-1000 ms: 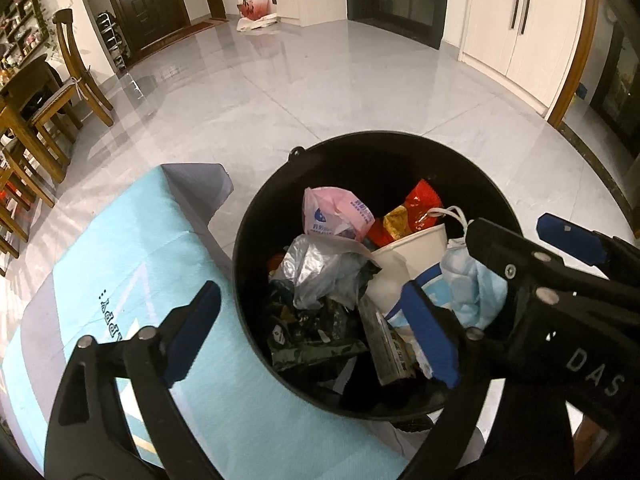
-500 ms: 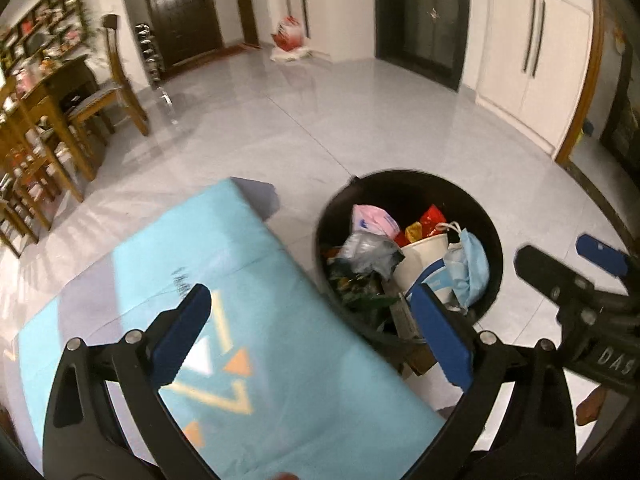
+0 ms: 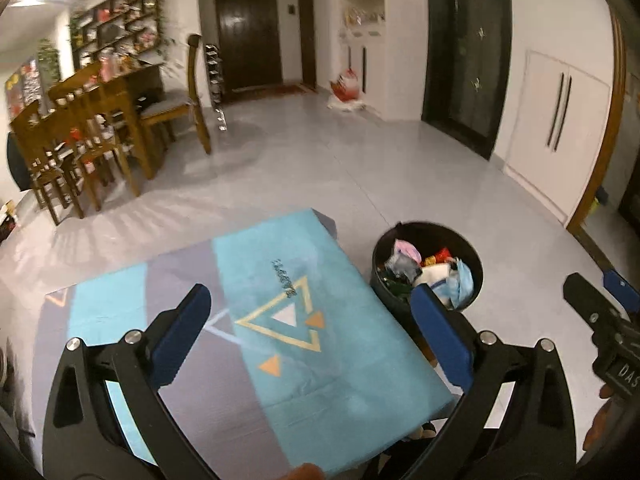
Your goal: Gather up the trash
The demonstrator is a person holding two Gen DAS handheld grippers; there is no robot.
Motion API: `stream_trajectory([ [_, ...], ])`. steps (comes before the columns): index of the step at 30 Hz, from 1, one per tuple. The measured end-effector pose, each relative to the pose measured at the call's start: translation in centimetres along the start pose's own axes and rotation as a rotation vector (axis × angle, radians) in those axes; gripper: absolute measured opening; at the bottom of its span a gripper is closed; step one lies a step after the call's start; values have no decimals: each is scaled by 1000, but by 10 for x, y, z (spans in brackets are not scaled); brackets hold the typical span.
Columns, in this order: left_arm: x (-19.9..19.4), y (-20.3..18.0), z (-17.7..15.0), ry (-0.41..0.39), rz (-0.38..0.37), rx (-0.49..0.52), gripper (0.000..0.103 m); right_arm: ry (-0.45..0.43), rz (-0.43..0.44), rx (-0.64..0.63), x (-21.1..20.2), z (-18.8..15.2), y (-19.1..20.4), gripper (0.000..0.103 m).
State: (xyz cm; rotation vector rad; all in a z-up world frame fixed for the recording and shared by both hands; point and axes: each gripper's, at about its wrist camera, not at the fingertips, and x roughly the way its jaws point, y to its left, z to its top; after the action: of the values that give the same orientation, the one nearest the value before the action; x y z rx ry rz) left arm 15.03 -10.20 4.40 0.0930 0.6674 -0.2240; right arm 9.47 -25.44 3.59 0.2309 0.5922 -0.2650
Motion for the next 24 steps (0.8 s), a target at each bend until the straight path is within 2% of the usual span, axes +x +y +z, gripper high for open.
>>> stream_trajectory([
  [3,-30,7,2,-28,-47,-28,100,-62,11,-10,-32,8,4,100],
  [8,-74,10,-5,-62,-20,-31,100,-115,29,-54,-67,9,12,100],
  [13,-84,2,-27,-49,23,-7,100,-68,16,-73,-66,-8,16,100],
  [24,-88,-9,-47,-13,33,31,100,-14,-1,-75,-67,-29,18,100],
])
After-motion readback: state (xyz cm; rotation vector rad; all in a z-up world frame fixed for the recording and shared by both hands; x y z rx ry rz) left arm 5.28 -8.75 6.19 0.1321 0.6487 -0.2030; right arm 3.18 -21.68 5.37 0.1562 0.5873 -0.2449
